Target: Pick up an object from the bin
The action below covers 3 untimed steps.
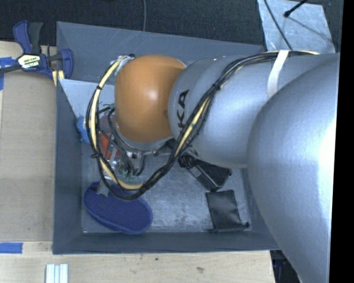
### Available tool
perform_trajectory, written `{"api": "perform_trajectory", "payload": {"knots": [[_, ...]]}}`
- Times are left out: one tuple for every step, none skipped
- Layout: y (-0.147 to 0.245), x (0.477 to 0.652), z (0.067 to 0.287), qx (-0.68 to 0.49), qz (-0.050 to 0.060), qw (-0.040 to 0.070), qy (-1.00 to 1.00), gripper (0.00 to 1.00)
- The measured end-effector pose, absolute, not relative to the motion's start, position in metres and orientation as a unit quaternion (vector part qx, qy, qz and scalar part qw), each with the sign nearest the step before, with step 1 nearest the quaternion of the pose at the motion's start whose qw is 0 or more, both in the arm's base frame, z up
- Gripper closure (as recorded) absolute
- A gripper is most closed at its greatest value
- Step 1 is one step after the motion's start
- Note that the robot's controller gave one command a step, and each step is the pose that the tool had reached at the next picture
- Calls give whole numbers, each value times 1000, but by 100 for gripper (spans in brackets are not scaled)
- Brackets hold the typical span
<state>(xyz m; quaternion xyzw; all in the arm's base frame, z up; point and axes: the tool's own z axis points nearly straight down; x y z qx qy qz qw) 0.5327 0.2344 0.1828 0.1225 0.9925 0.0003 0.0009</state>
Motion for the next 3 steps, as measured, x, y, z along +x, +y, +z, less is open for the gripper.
{"api": "perform_trajectory", "payload": {"knots": [[205,505,69,14,1,-1,1000,0],[204,511,74,16,3,8,1000,100],[199,550,166,21,2,6,1000,100]]}}
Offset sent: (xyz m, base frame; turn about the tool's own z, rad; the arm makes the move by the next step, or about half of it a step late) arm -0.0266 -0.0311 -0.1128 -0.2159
